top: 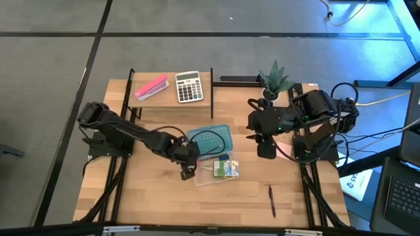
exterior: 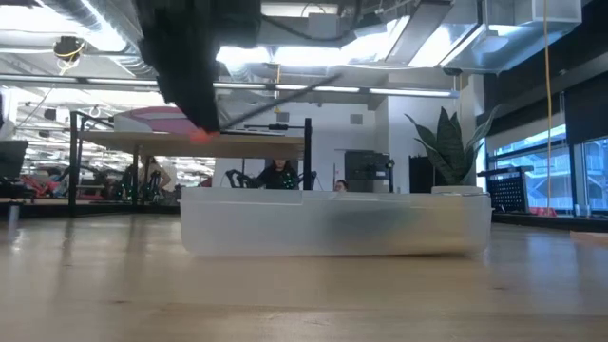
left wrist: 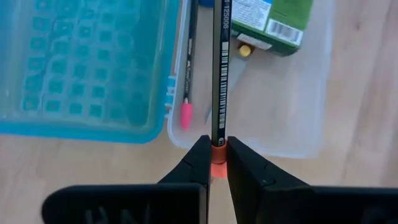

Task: Pack school essentials
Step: Put the orange pencil into the blue supply box

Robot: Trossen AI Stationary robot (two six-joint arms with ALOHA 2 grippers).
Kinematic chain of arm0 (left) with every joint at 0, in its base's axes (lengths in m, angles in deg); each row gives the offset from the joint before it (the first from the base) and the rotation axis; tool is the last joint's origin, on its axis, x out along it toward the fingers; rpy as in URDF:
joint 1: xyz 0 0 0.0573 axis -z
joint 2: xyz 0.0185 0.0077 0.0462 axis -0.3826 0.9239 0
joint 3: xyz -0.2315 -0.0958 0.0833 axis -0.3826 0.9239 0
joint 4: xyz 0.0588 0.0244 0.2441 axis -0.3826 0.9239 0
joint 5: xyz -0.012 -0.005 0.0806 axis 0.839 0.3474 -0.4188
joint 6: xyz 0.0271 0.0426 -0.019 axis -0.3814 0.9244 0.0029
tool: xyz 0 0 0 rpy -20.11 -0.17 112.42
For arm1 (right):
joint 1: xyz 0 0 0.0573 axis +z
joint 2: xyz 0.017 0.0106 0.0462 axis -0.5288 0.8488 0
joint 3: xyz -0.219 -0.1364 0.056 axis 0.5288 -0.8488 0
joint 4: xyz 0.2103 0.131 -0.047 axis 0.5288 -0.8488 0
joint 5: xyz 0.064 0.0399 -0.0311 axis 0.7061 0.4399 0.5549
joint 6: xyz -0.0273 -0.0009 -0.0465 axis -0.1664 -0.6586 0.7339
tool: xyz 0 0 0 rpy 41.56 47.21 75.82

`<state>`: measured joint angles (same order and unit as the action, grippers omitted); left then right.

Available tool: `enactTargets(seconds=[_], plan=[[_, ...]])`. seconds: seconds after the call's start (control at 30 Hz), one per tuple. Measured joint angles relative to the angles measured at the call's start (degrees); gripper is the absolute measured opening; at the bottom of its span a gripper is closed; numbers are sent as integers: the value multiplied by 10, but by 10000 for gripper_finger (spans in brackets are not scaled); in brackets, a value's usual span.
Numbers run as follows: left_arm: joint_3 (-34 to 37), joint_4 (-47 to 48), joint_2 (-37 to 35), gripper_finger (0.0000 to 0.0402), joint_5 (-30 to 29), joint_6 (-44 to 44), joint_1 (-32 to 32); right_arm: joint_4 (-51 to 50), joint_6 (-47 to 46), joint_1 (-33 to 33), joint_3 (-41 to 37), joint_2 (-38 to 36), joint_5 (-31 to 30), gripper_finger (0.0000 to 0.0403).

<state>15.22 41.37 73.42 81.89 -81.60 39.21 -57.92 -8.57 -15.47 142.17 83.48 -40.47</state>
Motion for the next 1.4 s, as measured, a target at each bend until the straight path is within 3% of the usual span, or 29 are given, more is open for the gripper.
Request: enactTargets(seconds=[0.43, 1.4], plan=[[0, -49, 68, 26, 1, 80, -22, 1, 0, 0, 0, 0, 0, 156], [0, -57, 111, 27, 19, 53, -21, 1, 1, 0, 0, 0, 0, 156]])
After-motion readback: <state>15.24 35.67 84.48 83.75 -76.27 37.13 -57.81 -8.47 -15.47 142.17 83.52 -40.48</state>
